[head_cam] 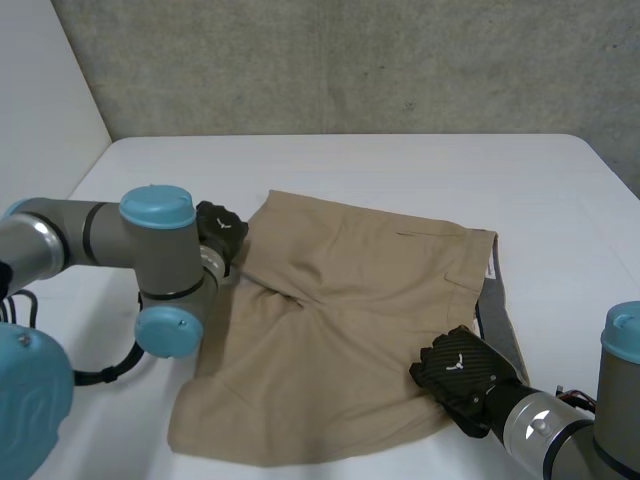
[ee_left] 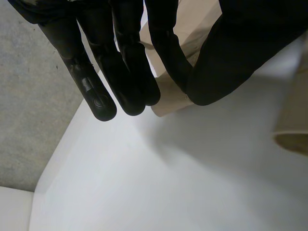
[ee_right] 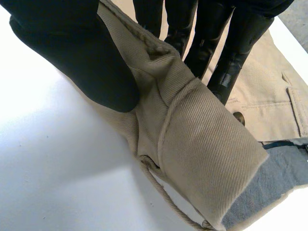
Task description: Fold the shorts.
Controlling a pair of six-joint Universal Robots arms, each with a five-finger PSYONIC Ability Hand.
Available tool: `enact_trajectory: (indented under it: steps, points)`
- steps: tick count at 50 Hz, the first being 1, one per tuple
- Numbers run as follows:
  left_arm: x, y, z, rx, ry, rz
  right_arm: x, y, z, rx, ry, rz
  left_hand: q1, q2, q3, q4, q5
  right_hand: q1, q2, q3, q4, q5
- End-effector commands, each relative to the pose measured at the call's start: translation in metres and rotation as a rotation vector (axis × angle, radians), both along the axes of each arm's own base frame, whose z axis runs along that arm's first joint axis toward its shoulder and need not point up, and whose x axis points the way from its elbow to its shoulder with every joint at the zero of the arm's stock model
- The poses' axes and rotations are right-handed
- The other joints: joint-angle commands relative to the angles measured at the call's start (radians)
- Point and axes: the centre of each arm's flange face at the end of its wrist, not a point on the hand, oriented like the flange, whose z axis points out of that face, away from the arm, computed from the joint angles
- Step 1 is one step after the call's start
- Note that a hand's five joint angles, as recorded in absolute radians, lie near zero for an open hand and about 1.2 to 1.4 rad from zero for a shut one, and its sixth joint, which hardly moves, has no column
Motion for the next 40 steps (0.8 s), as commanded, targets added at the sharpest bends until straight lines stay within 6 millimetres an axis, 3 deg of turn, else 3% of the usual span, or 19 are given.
enact_trajectory:
  steps: [1, 11, 15, 22, 30, 35, 40]
  points:
    - [0.004, 0.017, 0.01, 0.035, 0.055, 0.007, 0.0, 0.0, 0.0, -0.001, 0.0, -0.001, -0.496, -0.527, -0.526, -0.53, -0.511, 0.41, 0.216, 0.216, 0.204, 0.226]
    - [0.022, 0.039, 0.058, 0.019, 0.188, 0.048, 0.0, -0.003, 0.002, 0.004, -0.018, -0.02, -0.497, -0.528, -0.527, -0.531, -0.512, 0.41, 0.216, 0.216, 0.204, 0.226]
    - [0.03, 0.064, 0.073, 0.048, 0.265, 0.048, -0.005, -0.012, 0.004, 0.03, -0.063, -0.086, -0.5, -0.531, -0.53, -0.534, -0.515, 0.41, 0.216, 0.216, 0.204, 0.226]
    - [0.04, 0.127, 0.093, 0.118, 0.39, -0.024, -0.011, -0.028, 0.007, 0.048, -0.151, -0.186, -0.497, -0.528, -0.527, -0.531, -0.512, 0.41, 0.216, 0.216, 0.204, 0.226]
    - [0.062, 0.19, 0.078, 0.245, 0.354, -0.053, -0.022, -0.05, 0.013, 0.082, -0.256, -0.316, -0.497, -0.528, -0.527, -0.531, -0.512, 0.41, 0.216, 0.216, 0.204, 0.226]
    - [0.065, 0.212, 0.059, 0.319, 0.313, -0.071, -0.028, -0.058, 0.015, 0.096, -0.297, -0.368, -0.509, -0.539, -0.539, -0.542, -0.524, 0.41, 0.216, 0.216, 0.204, 0.226]
    - [0.067, 0.216, 0.047, 0.351, 0.288, -0.059, -0.028, -0.058, 0.015, 0.097, -0.298, -0.37, -0.67, -0.701, -0.7, -0.704, -0.685, 0.41, 0.216, 0.216, 0.204, 0.226]
